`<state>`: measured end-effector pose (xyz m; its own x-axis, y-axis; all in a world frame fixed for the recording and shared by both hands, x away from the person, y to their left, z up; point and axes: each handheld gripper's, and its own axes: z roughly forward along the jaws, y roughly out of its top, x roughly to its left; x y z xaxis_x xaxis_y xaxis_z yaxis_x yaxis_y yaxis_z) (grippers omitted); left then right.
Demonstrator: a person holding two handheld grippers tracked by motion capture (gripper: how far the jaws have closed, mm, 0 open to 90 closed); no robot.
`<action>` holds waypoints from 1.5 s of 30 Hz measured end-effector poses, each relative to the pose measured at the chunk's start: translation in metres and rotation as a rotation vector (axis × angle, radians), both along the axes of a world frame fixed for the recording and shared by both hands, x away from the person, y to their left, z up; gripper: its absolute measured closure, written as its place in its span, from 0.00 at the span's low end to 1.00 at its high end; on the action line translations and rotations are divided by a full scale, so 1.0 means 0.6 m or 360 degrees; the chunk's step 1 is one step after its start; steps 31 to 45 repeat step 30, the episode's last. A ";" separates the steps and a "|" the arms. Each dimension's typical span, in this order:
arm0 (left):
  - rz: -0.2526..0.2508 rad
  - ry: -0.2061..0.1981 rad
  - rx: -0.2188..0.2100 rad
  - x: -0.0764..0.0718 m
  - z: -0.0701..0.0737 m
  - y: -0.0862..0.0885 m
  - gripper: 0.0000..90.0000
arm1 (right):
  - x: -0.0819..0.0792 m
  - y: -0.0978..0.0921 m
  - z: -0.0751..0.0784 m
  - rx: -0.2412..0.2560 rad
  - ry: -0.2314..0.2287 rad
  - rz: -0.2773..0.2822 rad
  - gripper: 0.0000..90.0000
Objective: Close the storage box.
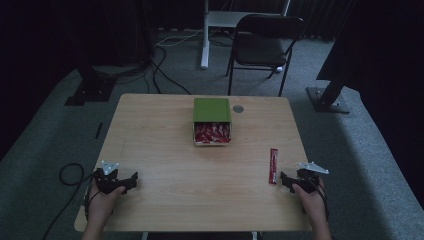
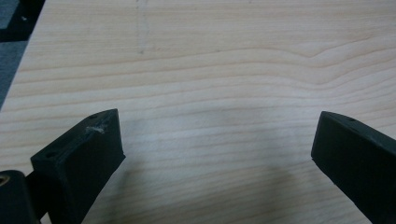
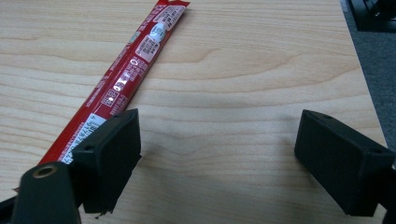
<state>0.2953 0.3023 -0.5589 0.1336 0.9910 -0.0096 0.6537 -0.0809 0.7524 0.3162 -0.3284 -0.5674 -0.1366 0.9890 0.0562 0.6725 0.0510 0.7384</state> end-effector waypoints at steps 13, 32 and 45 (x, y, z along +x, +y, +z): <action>0.0078 0.0134 0.0043 -0.006 -0.004 0.010 0.03 | 0.002 0.007 -0.001 -0.0067 0.0017 0.0000 0.14; 0.0056 0.0134 0.0050 -0.003 -0.005 0.009 0.03 | 0.003 0.007 -0.001 -0.0066 0.0018 -0.0004 0.14; 0.0056 0.0134 0.0050 -0.003 -0.005 0.009 0.03 | 0.003 0.007 -0.001 -0.0066 0.0018 -0.0004 0.14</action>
